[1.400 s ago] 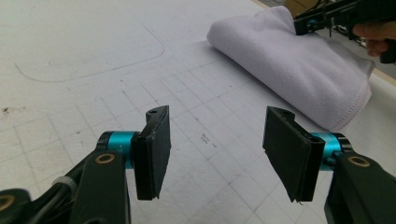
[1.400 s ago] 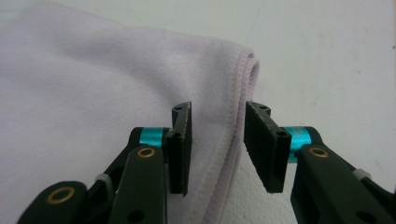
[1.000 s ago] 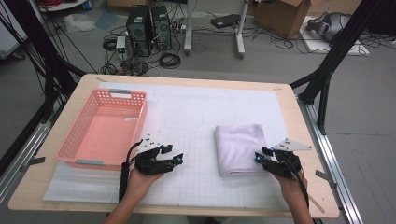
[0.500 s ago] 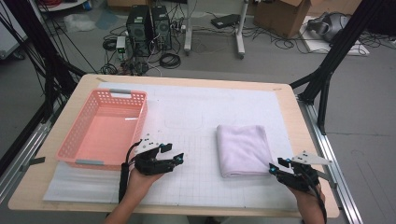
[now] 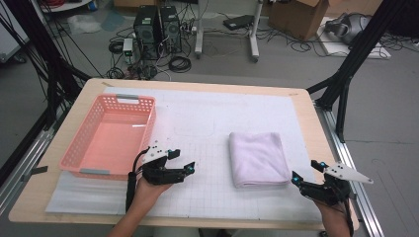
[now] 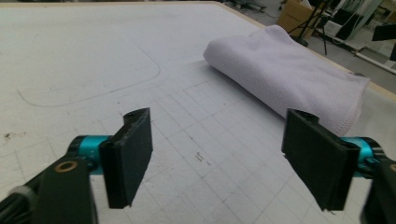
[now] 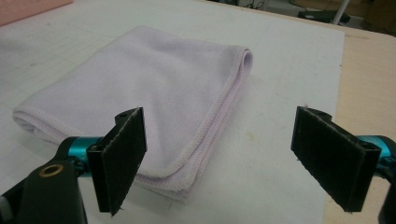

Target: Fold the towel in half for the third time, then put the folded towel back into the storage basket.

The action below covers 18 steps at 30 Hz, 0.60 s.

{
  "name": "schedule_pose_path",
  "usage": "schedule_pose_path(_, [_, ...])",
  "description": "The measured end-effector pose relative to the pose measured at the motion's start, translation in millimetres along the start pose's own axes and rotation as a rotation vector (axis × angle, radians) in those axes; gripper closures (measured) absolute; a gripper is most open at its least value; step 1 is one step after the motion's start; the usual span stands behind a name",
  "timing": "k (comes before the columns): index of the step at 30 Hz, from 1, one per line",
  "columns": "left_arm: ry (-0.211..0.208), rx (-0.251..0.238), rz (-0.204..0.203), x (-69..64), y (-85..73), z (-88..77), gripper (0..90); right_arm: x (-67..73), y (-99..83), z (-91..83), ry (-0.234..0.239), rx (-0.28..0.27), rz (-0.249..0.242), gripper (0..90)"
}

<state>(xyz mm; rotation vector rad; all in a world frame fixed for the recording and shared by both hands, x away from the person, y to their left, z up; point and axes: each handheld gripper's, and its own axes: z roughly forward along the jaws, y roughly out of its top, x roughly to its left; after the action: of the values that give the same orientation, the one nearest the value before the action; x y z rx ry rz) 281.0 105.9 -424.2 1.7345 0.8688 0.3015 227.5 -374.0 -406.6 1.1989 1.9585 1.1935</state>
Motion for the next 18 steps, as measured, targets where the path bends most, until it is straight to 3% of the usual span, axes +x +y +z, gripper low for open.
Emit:
schedule_pose_path(6, [0.001,0.003,0.001,2.3,0.3,-1.1,21.6,0.0,-0.2,1.2,-0.002,0.002,-0.002,17.0])
schedule_pose_path(10, [-0.019,0.001,-0.006,1.9,0.2,-1.0,22.7,0.9,-0.1,0.8,-0.001,0.001,0.000,17.0])
schedule_pose_path(14, [-0.039,0.015,0.015,1.3,-0.6,0.8,24.0,0.5,-0.2,2.7,0.002,0.008,-0.001,17.0])
schedule_pose_path(18, [-0.031,0.015,0.020,0.5,-1.4,3.2,24.0,0.9,-0.5,3.9,0.001,0.014,-0.001,17.0])
